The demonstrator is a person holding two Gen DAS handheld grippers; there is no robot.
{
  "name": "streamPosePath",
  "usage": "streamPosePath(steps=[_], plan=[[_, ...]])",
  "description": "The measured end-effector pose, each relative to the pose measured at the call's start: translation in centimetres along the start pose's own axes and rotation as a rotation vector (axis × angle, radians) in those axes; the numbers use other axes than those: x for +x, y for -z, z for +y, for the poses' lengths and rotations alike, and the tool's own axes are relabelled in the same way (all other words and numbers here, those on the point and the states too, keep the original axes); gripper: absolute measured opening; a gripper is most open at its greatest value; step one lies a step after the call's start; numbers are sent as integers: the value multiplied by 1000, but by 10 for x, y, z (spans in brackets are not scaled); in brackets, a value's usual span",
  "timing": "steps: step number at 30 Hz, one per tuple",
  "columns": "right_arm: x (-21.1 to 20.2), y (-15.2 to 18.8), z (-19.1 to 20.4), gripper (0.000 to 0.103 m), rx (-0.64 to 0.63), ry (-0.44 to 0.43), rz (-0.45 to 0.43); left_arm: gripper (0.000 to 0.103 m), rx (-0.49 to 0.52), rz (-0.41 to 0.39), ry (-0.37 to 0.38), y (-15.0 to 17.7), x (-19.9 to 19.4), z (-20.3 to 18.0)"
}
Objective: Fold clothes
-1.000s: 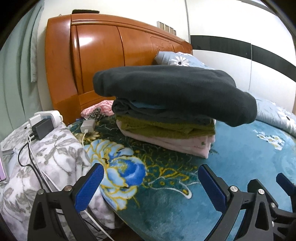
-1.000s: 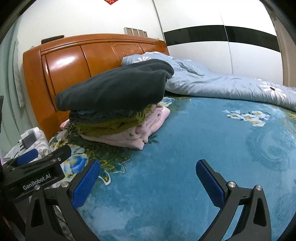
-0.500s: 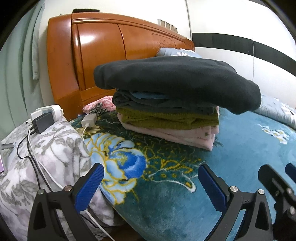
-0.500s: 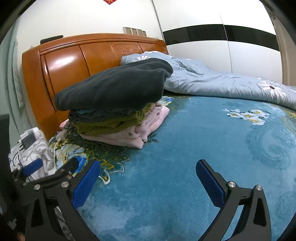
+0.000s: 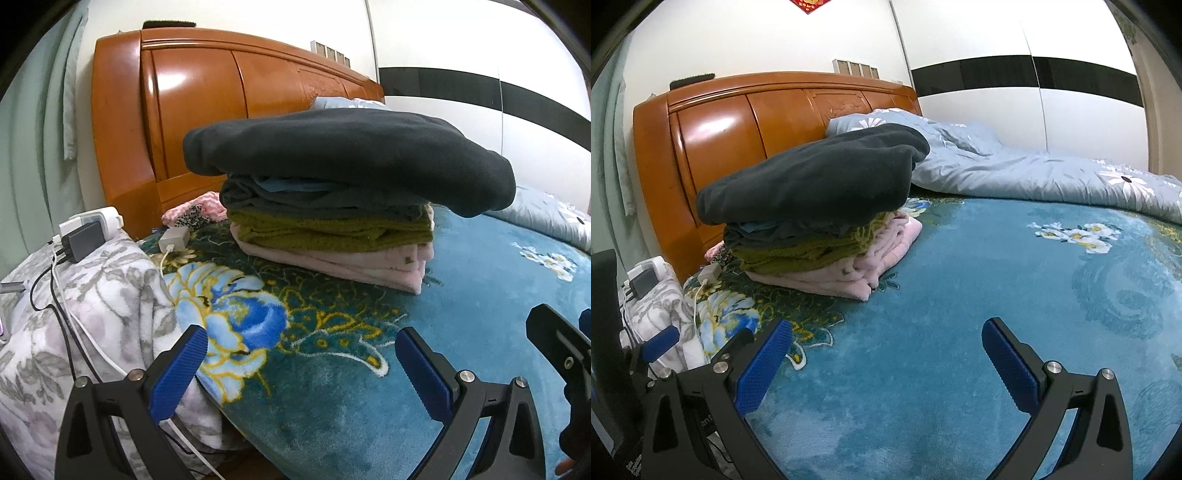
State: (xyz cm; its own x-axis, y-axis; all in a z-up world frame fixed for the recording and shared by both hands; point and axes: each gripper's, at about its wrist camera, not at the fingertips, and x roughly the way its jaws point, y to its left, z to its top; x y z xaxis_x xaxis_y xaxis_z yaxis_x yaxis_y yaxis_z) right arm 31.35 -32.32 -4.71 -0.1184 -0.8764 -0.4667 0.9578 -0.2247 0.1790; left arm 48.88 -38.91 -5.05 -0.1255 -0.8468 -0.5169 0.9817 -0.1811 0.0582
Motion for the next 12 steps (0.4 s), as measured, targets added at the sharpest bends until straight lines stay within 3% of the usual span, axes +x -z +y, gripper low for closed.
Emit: streamPosePath(steps=[12], plan=[[-11, 1, 0, 103, -12, 2, -43, 103, 44, -52, -1, 2, -11, -11]])
